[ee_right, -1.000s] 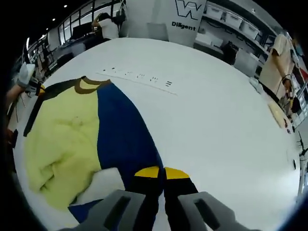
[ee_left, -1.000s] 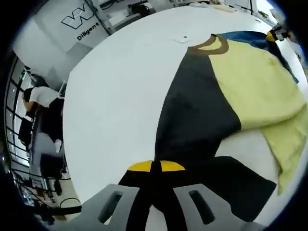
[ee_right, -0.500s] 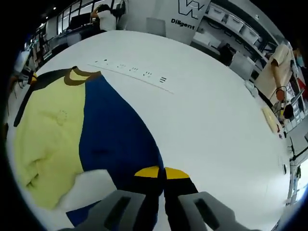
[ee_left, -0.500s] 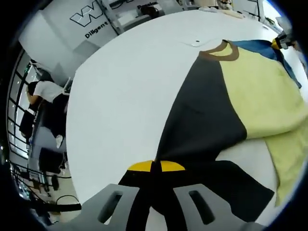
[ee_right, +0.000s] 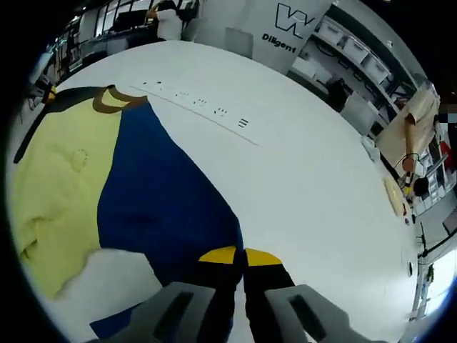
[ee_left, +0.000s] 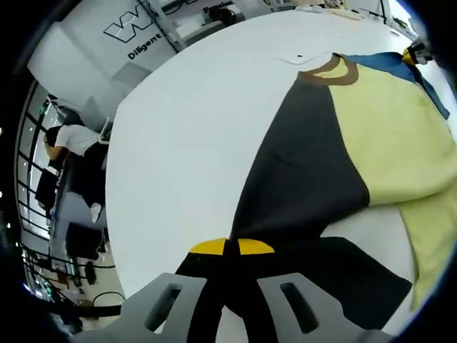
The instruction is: Fold the garment on the visible template until the final outline fits inside the template.
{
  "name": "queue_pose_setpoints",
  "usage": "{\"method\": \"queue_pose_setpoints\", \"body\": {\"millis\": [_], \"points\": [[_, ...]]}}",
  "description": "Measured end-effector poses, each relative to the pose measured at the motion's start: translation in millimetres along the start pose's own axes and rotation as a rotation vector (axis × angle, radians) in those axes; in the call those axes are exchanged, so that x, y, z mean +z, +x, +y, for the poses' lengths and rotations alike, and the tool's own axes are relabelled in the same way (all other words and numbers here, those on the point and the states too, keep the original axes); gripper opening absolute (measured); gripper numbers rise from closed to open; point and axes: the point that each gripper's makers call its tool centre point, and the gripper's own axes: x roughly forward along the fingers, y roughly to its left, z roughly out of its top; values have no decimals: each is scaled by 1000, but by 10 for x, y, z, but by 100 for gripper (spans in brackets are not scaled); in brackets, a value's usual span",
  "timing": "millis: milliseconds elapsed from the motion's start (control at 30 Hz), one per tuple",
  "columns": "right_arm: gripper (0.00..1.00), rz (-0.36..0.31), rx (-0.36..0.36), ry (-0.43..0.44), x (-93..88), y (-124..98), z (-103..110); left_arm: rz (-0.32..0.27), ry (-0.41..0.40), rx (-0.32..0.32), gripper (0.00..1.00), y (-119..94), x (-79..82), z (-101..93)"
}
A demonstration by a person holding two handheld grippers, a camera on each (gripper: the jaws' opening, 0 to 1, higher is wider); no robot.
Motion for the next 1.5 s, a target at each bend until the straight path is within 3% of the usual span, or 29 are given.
{"method": "queue_pose_setpoints", "body": {"millis": [267, 400, 467, 533, 633, 867, 1100, 1167, 1267, 1367, 1500], "points": [[0, -37, -7, 1, 58, 53, 7, 9, 18, 10, 0, -13, -25, 0], [2, -52, 10, 58, 69, 51, 19, 12, -79, -5, 1, -53, -55, -46], [13, -65, 18, 101, 80, 35, 16, 9, -108, -4, 3, -67, -74, -20], [17, -97, 60, 181, 123, 1, 69, -4, -162, -3, 6, -60, -93, 11], [18, -107, 97, 266, 131, -50, 102, -16, -212, -4, 15, -109, -120, 58], [34, -158, 187, 365, 195, -243, 271, -79, -251, -18, 38, -314, -91, 12], [55, -176, 240, 364, 206, -444, 535, -146, -304, -86, 58, -458, -45, -226], [60, -182, 258, 360, 211, -507, 608, -193, -307, -114, 62, -510, 16, -279], [64, -193, 282, 363, 211, -593, 700, -204, -307, -137, 66, -587, 19, -305], [68, -202, 312, 376, 191, -679, 817, -249, -315, -149, 79, -705, 69, -344], [72, -208, 336, 374, 141, -778, 991, -291, -385, -200, 82, -873, 132, -478]]}}
